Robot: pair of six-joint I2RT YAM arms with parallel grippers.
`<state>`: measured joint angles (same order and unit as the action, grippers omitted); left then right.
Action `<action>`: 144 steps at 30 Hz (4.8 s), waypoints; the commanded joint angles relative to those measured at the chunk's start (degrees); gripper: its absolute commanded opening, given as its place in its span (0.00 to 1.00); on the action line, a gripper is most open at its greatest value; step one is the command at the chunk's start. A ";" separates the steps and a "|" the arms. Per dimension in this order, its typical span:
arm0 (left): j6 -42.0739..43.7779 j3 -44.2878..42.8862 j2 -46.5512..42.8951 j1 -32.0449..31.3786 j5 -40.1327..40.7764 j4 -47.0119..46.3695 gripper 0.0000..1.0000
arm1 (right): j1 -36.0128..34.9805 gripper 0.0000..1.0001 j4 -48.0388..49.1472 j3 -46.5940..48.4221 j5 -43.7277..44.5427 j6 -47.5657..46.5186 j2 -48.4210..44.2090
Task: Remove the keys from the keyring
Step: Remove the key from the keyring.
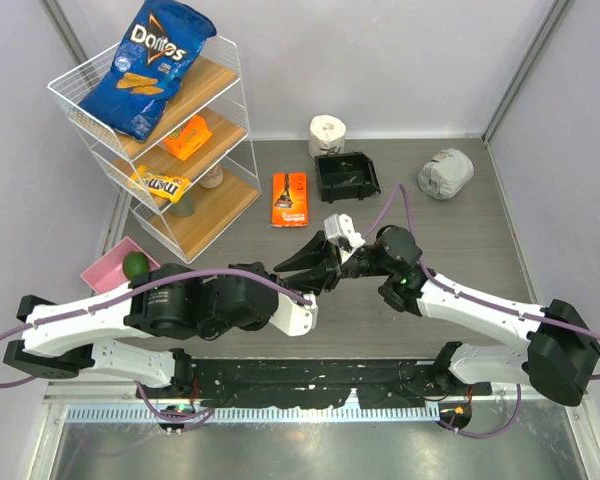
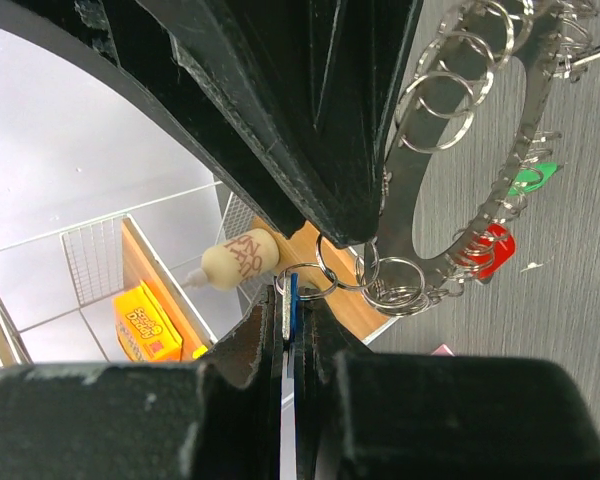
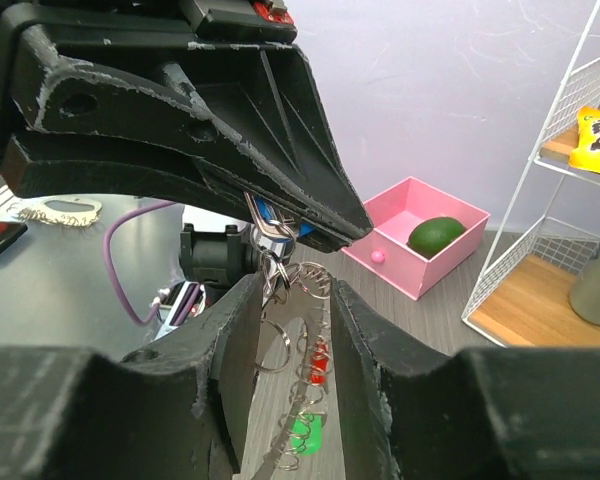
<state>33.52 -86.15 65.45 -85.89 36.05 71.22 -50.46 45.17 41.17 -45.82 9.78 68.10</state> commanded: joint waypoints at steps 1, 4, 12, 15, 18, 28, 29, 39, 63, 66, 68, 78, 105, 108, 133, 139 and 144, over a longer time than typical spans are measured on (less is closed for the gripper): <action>0.23 -2.71 -0.68 -0.51 0.33 -1.61 0.00 | -0.78 0.39 2.12 2.86 -1.81 -0.99 0.63; 0.14 -2.53 -0.85 -0.60 0.16 -1.79 0.00 | -1.13 0.35 2.12 3.30 -2.17 -0.99 1.33; 0.06 -2.01 -0.94 -0.60 0.33 -1.96 0.00 | -1.40 0.05 2.65 2.78 -2.87 -0.81 0.81; -0.03 -2.01 -1.46 -0.60 0.25 -2.14 0.00 | -1.40 0.05 2.65 1.99 -2.61 -0.82 0.11; -0.12 -1.92 -1.73 -0.60 0.07 -2.14 0.00 | -1.31 0.05 2.56 1.64 -2.34 -0.38 -0.33; -0.73 -1.13 -1.82 -0.60 -0.02 -2.05 0.00 | -1.05 0.05 2.91 1.46 -2.34 1.03 -1.82; -0.82 -1.04 -1.73 -0.68 -0.10 -2.14 0.00 | -0.96 0.06 2.91 1.46 -2.34 1.29 -2.09; -1.00 -0.95 -0.85 -0.69 -0.11 -2.05 0.00 | -0.52 0.05 5.02 1.02 -2.69 3.40 -3.58; -2.76 -0.34 -2.87 -0.60 -3.88 -4.77 0.00 | 0.97 0.05 12.91 -3.28 -2.78 12.27 -6.57; -3.02 0.10 -3.14 -0.69 -4.59 -5.48 0.00 | 1.32 0.05 15.03 -4.60 -2.25 13.95 -7.62; -3.11 0.28 -3.14 -0.69 -5.11 -5.92 0.00 | 1.41 0.05 15.12 -4.95 -1.82 14.82 -8.06; -3.28 0.54 -2.79 -0.69 -5.99 -6.62 0.00 | 1.68 0.05 17.67 -4.17 -1.90 18.95 -7.28; -2.32 3.09 -6.30 -0.69 -6.87 -11.02 0.00 | 2.56 0.05 23.20 -0.04 -7.09 37.58 -1.83; -2.14 3.27 -6.30 -0.60 -6.87 -11.19 0.00 | 2.64 0.05 26.71 -0.03 -7.35 41.79 -0.25; -0.56 3.18 -6.48 0.02 -7.66 -13.39 0.00 | 3.08 0.49 -4.82 -1.53 1.62 10.71 -10.53; -0.12 2.13 -5.60 0.10 -8.28 -12.69 0.00 | 3.00 0.50 -6.23 -0.48 -0.05 5.95 -10.26; 0.14 1.69 -5.25 0.02 -8.72 -12.86 0.00 | 2.65 0.48 -6.85 0.84 -2.25 3.76 -9.21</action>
<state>32.45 -81.43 60.38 -86.13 27.73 61.10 -47.42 37.91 38.57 -45.87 17.30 58.41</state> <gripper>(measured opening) 0.082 0.488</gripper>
